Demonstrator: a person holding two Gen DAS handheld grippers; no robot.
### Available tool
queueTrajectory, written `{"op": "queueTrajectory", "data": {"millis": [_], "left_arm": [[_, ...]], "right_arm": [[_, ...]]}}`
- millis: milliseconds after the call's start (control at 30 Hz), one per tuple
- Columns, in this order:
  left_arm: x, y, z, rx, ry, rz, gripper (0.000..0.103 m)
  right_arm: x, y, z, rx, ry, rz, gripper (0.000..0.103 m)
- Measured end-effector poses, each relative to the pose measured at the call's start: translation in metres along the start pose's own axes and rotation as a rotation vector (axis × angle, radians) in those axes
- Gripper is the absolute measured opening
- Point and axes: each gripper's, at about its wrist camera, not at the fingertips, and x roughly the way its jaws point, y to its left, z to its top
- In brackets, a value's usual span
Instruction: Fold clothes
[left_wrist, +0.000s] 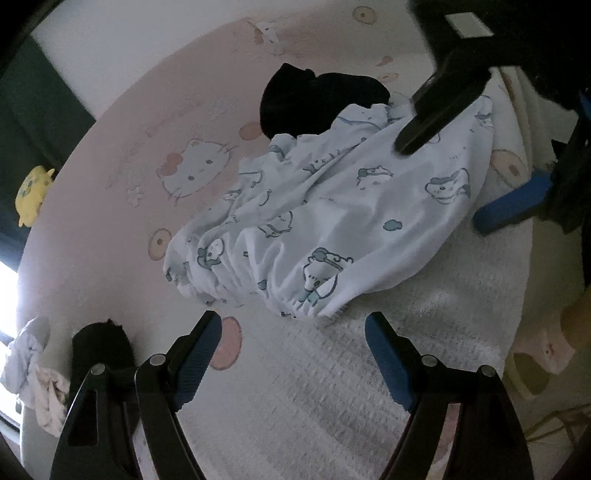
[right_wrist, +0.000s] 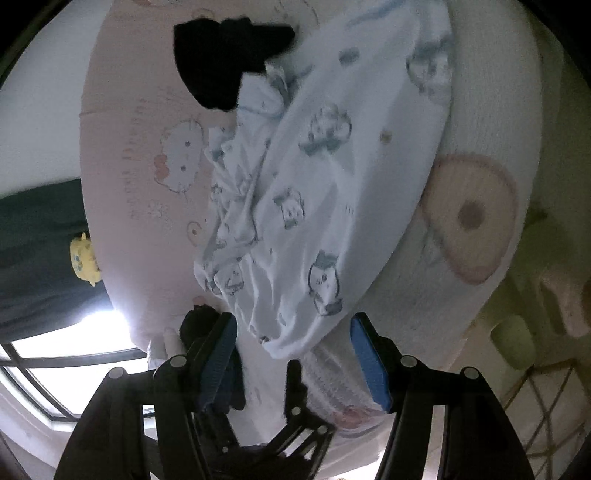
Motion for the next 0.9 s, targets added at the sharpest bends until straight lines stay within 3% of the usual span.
{"op": "queueTrajectory", "data": {"millis": [267, 300, 333, 367, 400, 467, 667, 900], "left_arm": [[0.008, 0.001, -0.002, 0.012, -0.015, -0.021, 0.079], [0.009, 0.002, -0.003, 0.014, -0.015, -0.023, 0.079], [0.009, 0.002, -0.003, 0.015, -0.016, -0.025, 0.079], [0.010, 0.001, -0.002, 0.018, -0.017, -0.026, 0.079], [0.010, 0.001, -0.002, 0.022, -0.017, -0.026, 0.079], [0.010, 0.000, -0.001, 0.029, -0.025, -0.029, 0.079], [0.009, -0.004, 0.007, 0.014, -0.049, -0.017, 0.079], [0.026, -0.006, 0.023, -0.042, -0.020, 0.018, 0.079]], "right_arm": [[0.024, 0.002, 0.004, -0.023, -0.023, -0.035, 0.063], [0.025, 0.006, 0.005, -0.042, -0.029, -0.051, 0.057], [0.026, 0.009, 0.007, -0.062, -0.035, -0.067, 0.030], [0.028, 0.012, 0.008, -0.081, -0.042, -0.084, 0.016], [0.029, 0.017, 0.009, -0.108, -0.043, -0.097, 0.008], [0.030, 0.027, 0.008, -0.164, -0.046, -0.097, 0.008], [0.023, 0.058, 0.007, -0.265, -0.041, 0.064, 0.007], [0.018, 0.069, 0.014, -0.271, -0.041, 0.154, 0.007]]}}
